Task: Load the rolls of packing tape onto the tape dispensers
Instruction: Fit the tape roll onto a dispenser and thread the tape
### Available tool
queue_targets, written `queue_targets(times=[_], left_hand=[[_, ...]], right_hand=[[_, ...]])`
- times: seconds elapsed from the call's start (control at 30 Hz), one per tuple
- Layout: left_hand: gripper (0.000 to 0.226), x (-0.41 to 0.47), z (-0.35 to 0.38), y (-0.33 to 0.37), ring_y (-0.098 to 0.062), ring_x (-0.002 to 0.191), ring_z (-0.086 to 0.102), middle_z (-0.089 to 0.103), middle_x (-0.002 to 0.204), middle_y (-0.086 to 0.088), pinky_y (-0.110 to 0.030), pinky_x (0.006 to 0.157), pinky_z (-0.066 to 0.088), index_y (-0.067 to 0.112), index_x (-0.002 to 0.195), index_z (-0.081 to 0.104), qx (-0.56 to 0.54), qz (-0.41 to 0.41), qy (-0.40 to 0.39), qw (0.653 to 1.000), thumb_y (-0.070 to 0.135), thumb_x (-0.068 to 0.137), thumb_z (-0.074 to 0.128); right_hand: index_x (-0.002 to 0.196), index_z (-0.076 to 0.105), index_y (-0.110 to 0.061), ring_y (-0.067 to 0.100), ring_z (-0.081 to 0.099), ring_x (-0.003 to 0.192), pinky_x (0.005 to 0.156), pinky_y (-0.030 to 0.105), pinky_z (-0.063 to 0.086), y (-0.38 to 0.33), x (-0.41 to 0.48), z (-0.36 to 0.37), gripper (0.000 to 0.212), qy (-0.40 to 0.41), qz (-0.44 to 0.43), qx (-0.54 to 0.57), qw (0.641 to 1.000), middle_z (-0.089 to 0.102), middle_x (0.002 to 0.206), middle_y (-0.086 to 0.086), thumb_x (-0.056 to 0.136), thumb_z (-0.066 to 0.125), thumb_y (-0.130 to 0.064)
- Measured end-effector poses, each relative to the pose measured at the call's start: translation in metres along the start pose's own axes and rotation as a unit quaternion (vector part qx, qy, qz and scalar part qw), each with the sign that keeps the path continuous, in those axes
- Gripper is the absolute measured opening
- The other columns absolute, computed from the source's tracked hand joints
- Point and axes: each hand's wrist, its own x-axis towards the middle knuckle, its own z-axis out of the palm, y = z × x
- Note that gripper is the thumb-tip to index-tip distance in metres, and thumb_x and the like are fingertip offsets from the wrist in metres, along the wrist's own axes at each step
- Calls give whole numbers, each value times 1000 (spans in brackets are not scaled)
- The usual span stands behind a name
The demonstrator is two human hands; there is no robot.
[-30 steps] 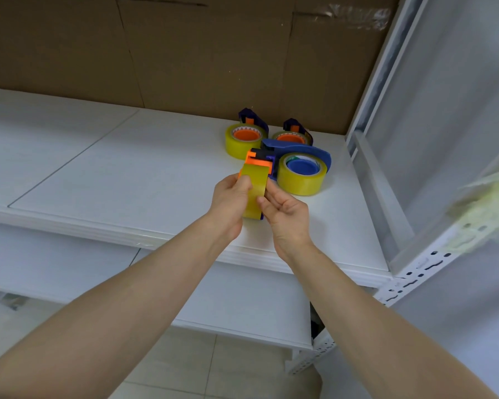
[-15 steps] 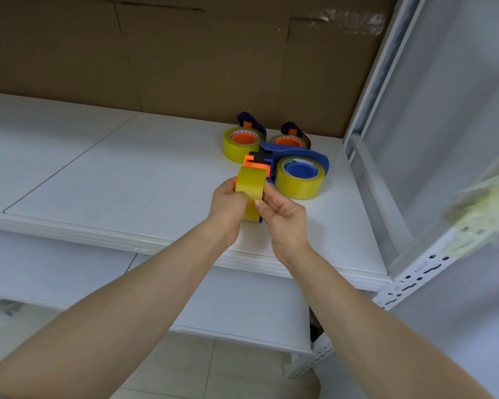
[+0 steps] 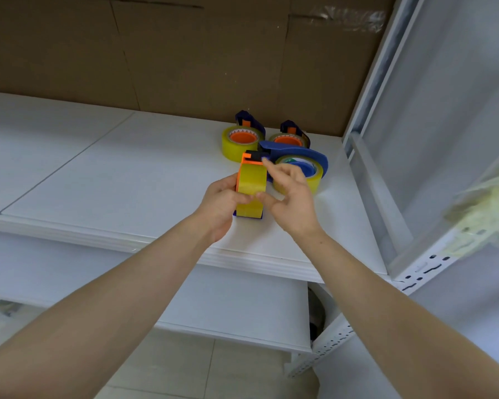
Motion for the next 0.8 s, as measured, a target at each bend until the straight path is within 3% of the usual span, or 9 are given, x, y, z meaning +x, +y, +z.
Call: queue_targets(times=[0.1,0.23,0.4,0.53,0.6,0.7,0.8], left_hand=[[52,1,-1,-1,-20,94,60,65,105,-12,-26,81,50,6,120,60,2,6,-8,1000,-20,79,43],[50,1,-3,-1,-16,87,60,65,95,-6,-21,76,50,7,116,61,12,16,-19,1000,-22,78,43],[47,1,-4,-2,-14,82,60,65,89,-5,-18,72,51,13,102,63,31,20,-16,999,-24,76,48],[41,0,-8,1,-11,83,63,67,91,-2,-16,72,52,13,104,63,36,20,-21,999,-19,81,51],[42,0,-9,3,-10,82,63,67,91,-2,-13,66,52,9,110,61,38,14,-19,999,-19,81,52],[45,1,-10,6,-10,82,63,67,92,-1,-12,61,52,6,116,59,39,3,-16,999,-20,80,52],[43,0,-11,7,-10,82,63,67,91,0,-17,65,51,8,112,60,40,-2,-11,999,-19,80,54]], right_hand=[[106,72,-12,24,50,106,87,23,38,-4,6,-6,27,-14,-105,-105,989,58,110,9,79,70,-10],[91,74,-5,29,56,93,71,31,46,-8,9,-5,14,-20,-168,-172,970,64,96,10,81,66,-11],[89,65,-9,24,56,89,57,30,52,-12,12,-2,12,-48,-220,-308,924,61,96,7,78,70,-7],[121,58,-12,22,45,115,85,37,49,-24,20,-18,32,-136,-171,-277,936,53,125,6,91,56,-23],[126,57,-12,22,44,118,89,39,46,-27,26,-24,37,-171,-177,-277,929,52,128,7,92,55,-26],[113,65,-10,24,50,111,81,45,49,-30,31,-23,27,-166,-203,-304,916,58,116,9,93,53,-23],[99,65,-5,28,56,97,60,38,48,-31,32,-18,18,-148,-254,-351,889,60,99,13,91,55,-17]])
